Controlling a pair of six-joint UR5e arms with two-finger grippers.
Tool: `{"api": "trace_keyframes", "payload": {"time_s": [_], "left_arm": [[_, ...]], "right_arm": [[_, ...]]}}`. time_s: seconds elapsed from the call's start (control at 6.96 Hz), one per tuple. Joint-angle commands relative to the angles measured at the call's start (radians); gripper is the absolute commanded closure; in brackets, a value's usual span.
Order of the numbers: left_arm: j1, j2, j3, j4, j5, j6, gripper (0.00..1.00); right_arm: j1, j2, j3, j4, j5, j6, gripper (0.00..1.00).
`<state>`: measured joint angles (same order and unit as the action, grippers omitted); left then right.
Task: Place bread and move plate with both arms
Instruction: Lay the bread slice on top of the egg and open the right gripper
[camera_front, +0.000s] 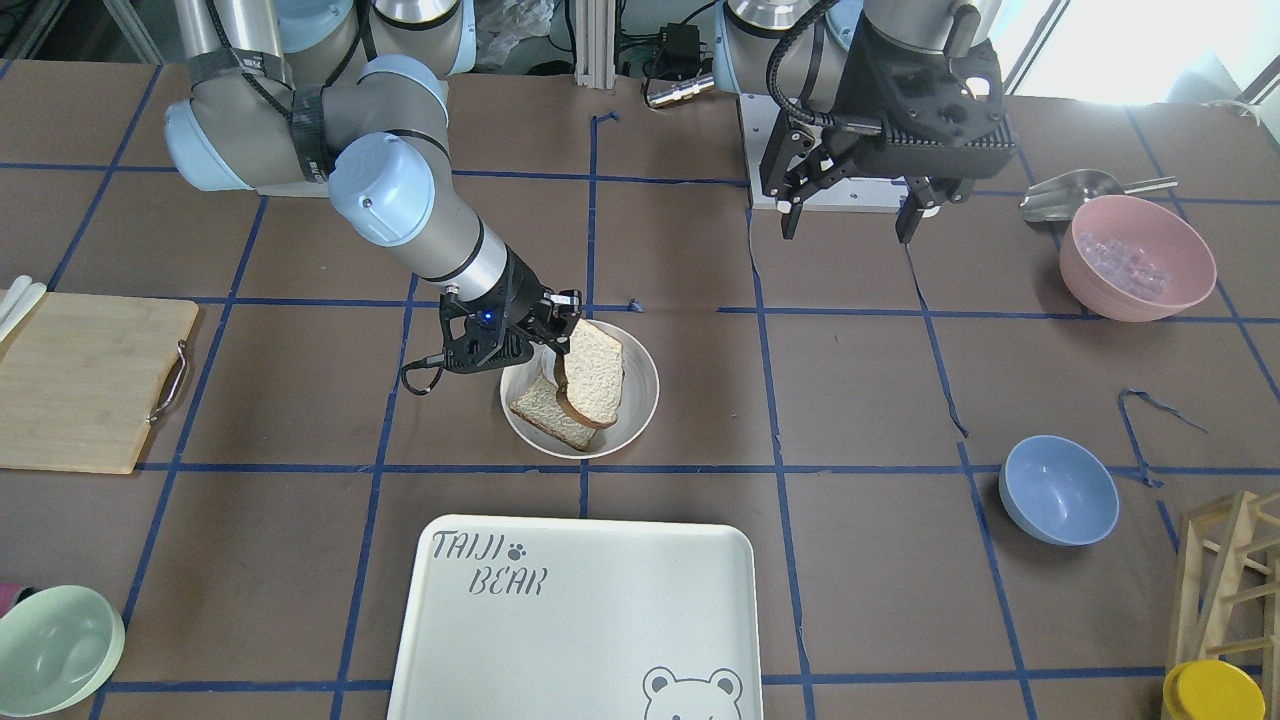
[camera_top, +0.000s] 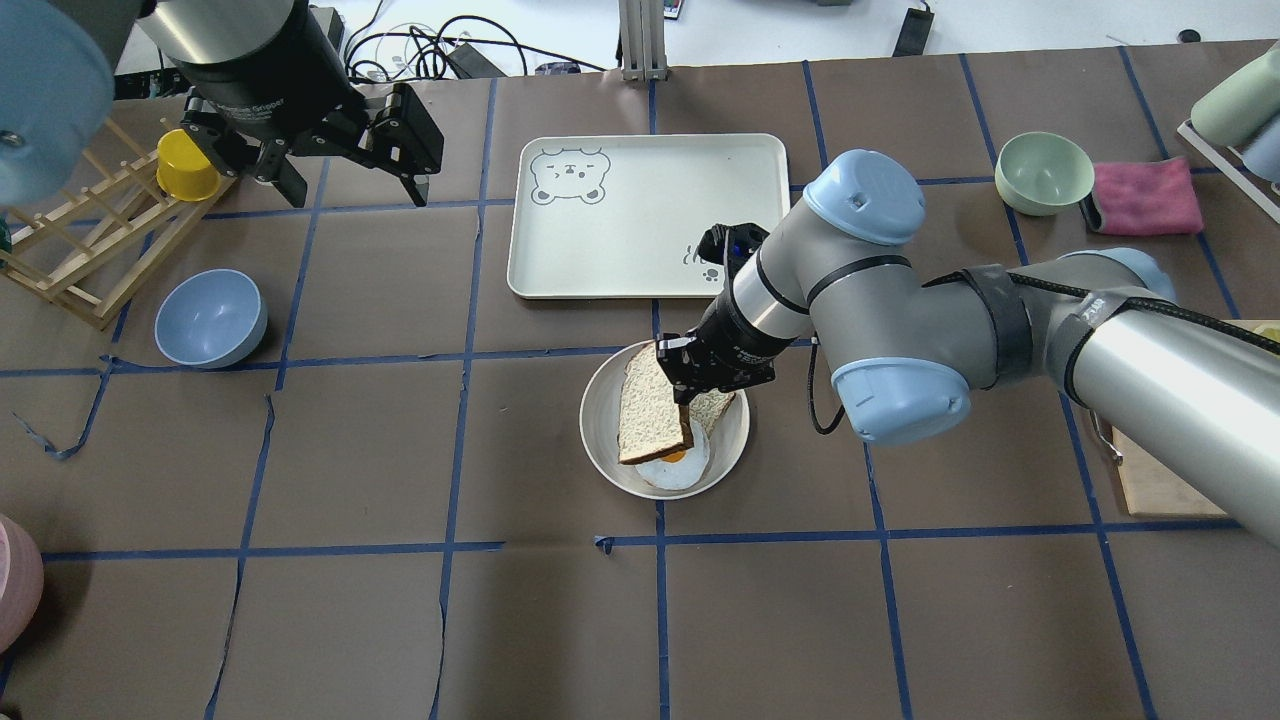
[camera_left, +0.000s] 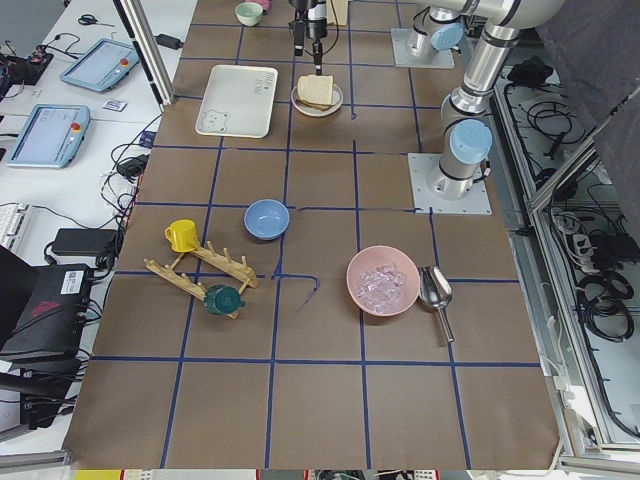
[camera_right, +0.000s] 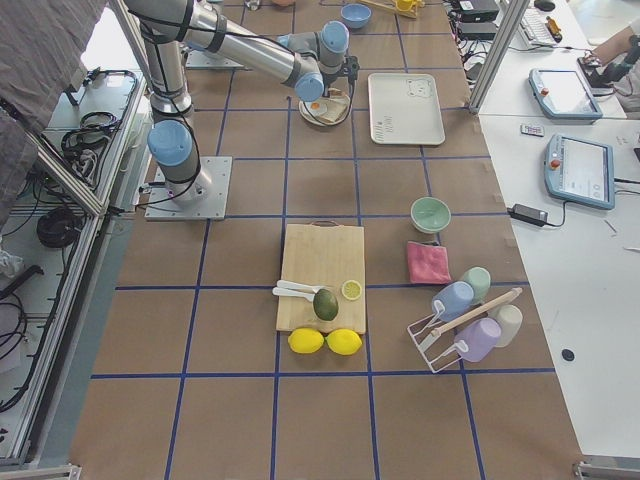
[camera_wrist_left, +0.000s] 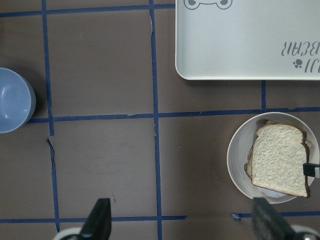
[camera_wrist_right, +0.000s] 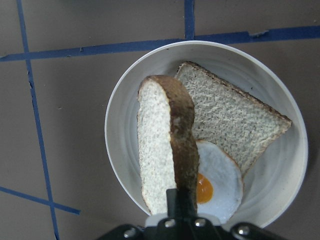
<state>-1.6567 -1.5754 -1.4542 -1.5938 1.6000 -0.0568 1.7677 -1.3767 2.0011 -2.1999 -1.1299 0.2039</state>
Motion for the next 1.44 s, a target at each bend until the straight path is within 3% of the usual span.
{"api": "trace_keyframes", "payload": {"time_s": [0.0,0.43,0.58,0.72,0.86,1.01,1.29], "left_arm": [[0.0,0.0,0.0,0.0,0.0,0.0,0.0],[0.0,0.0,0.0,0.0,0.0,0.0,0.0],[0.0,0.0,0.0,0.0,0.0,0.0,0.0],[0.0,0.0,0.0,0.0,0.0,0.0,0.0],[0.0,0.0,0.0,0.0,0.0,0.0,0.0],[0.0,0.0,0.0,0.0,0.001,0.0,0.0],[0.0,0.0,0.0,0.0,0.0,0.0,0.0]], "right_arm": [[0.001,0.002,0.022,-0.014,-0.007,-0.012,1.0],[0.001,0.002,0.024,-0.015,-0.011,-0.029,1.0],[0.001,0.002,0.024,-0.017,-0.033,-0.026,0.75],[0.001,0.001,0.012,-0.02,-0.103,-0.024,0.26],[-0.004,-0.001,-0.02,-0.008,-0.141,-0.023,0.01],[-0.013,-0.008,-0.084,0.059,-0.196,-0.026,0.0],[-0.013,0.001,-0.296,0.312,-0.292,-0.029,0.0]]}}
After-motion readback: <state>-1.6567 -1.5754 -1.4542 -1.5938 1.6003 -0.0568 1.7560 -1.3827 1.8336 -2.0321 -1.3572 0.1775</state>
